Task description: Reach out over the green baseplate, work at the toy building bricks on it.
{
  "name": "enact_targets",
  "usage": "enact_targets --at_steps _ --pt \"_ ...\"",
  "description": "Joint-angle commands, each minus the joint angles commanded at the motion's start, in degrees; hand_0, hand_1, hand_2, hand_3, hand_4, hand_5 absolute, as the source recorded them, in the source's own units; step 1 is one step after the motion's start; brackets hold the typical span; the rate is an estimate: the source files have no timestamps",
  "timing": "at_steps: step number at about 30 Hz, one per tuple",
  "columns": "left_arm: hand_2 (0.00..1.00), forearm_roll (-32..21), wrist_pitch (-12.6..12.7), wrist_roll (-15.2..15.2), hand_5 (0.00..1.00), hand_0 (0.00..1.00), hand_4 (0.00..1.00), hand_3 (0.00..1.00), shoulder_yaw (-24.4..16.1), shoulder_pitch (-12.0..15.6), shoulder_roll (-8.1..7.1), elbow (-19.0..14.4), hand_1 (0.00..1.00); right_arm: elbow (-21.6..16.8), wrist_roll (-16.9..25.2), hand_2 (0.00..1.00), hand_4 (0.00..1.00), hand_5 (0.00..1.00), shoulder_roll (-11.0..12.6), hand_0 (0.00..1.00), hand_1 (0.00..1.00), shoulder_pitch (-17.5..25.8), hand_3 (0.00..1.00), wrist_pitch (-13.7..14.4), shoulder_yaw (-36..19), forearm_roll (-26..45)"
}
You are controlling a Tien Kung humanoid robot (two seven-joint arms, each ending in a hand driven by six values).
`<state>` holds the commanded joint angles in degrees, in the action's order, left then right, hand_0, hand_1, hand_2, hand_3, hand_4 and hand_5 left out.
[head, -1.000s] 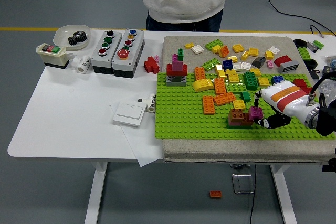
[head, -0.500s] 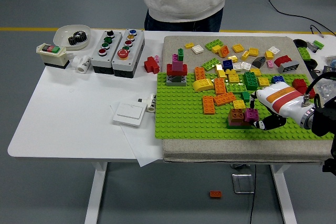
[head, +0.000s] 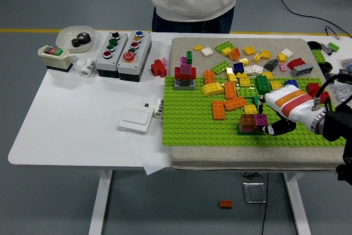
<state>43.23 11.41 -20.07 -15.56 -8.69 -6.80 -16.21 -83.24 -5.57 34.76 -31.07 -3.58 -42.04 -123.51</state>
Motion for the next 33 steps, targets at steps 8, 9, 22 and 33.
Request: enact_targets --at_steps 8,9,22,33 --pt "0.772 0.02 -0.01 -0.04 0.669 0.797 0.664 0.595 0.0 -0.06 0.01 -0.03 0.775 0.6 0.12 0.133 0.818 0.385 -0.4 0.152 0.054 -0.47 0.498 0.05 0.43 0.3" --pt "0.772 0.04 -0.02 -0.05 0.669 0.797 0.664 0.595 -0.02 -0.06 0.01 -0.04 0.775 0.62 0.13 0.133 0.818 0.385 -0.42 0.152 0.054 -0.49 0.498 0.06 0.44 0.32" --pt "0.773 0.25 -0.07 -0.14 0.669 0.798 0.664 0.595 -0.08 -0.12 -0.02 -0.05 0.775 0.63 0.71 0.165 0.916 0.421 -0.6 0.156 0.072 -0.59 0.558 -1.85 0.05 0.27" --pt "0.773 0.66 -0.12 -0.25 0.667 0.799 0.665 0.594 -0.29 -0.15 0.0 -0.08 0.775 1.45 0.63 0.173 0.982 0.455 -0.91 0.153 0.076 -0.74 0.64 -0.51 0.03 0.26"
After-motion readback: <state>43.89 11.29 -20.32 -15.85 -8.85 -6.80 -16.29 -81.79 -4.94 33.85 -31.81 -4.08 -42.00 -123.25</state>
